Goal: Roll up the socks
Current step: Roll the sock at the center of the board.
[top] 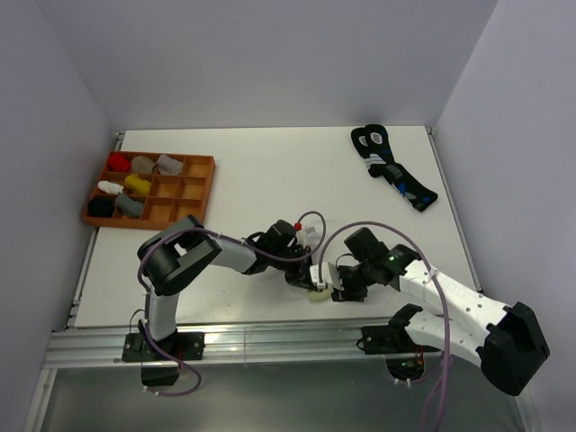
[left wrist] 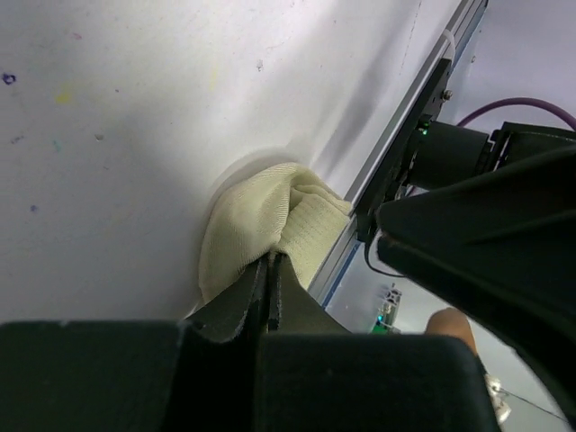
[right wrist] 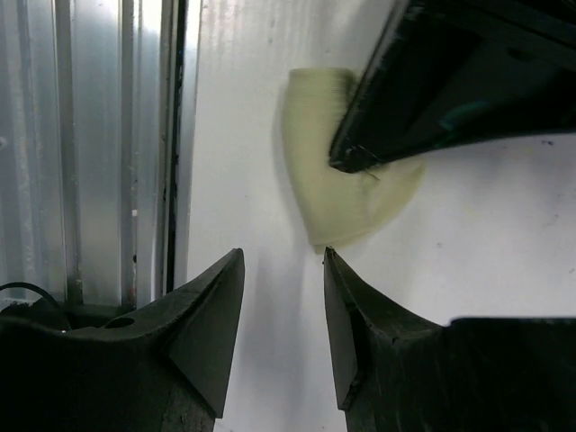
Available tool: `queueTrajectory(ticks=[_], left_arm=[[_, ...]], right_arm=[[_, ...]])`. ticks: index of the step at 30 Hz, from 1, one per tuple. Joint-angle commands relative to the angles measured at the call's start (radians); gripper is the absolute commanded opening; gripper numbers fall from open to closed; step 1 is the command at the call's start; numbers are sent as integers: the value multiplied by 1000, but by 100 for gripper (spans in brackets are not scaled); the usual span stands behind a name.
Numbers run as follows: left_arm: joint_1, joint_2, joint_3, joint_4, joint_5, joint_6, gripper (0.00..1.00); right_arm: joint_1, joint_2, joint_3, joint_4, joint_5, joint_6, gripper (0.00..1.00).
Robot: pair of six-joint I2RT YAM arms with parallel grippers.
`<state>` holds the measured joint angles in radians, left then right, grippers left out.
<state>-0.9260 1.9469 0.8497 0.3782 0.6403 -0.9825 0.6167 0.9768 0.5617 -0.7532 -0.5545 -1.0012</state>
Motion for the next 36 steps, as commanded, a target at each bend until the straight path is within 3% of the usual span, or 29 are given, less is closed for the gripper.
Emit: queueTrajectory(ticks=[1, 17, 36], left_arm=[[12, 89, -12, -278, -96, 77, 0], [45, 159, 54, -334, -34, 97, 0], [90, 231, 130, -374, 38, 137, 0]], right_arm=[[52, -30, -28, 78, 54, 36, 48], [186, -64, -106, 267, 166, 78, 50], [287, 78, -141, 351, 269, 104, 49]])
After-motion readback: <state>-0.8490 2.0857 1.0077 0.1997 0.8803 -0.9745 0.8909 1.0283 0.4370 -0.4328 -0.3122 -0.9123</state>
